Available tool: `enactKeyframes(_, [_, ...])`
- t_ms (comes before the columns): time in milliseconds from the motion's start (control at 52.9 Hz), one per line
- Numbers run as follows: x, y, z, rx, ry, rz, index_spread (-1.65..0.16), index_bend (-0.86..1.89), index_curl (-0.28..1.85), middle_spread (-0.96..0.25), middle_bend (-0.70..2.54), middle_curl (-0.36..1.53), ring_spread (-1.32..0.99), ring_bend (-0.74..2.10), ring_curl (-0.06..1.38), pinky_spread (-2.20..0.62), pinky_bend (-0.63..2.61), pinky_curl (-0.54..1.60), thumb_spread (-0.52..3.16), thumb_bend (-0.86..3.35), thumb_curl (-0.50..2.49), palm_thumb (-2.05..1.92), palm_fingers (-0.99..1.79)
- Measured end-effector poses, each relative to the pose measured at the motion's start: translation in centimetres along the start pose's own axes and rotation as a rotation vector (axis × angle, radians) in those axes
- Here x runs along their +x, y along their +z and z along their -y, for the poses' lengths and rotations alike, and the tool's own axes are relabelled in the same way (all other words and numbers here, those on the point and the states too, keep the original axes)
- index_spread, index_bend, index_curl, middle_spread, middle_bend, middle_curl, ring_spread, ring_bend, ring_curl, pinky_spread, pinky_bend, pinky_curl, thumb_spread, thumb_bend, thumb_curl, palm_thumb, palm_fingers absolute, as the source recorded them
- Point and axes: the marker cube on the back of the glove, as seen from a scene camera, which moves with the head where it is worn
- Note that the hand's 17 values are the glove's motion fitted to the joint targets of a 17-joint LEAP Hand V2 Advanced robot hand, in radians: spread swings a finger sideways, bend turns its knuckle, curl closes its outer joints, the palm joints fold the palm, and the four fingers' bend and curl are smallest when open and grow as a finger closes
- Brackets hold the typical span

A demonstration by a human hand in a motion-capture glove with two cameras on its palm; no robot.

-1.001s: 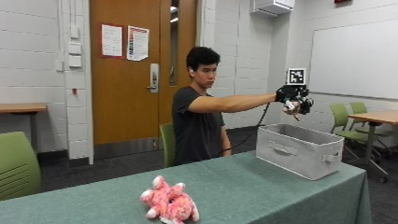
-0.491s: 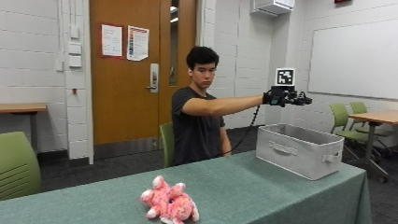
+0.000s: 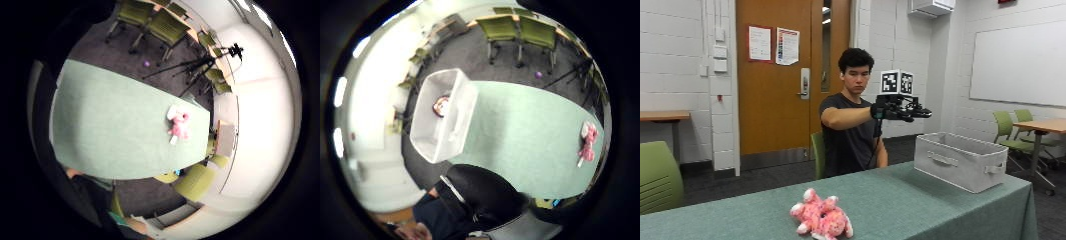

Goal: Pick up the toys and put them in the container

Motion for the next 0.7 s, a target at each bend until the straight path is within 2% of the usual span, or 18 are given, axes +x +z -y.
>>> enactKeyframes(340, [16.5,5.2,-2.0,0.005,0.199,-0.160,-0.28,0.11,0.28,-0.12,0.18,0.37,-0.26,0.18,0.26,-0.03,0.72,0.32,0.81,-0.13,0.20,-0.17,-0.13])
enactKeyframes(699, [25.9,15.6,-0.6,-0.079,0.320,-0.048,-0.31,0.12,0.26,-0.13,0.17,0.35,-0.24,0.19,0.28,-0.01,0.79,0.34,0.78,-0.13,0.17,-0.18,-0.11])
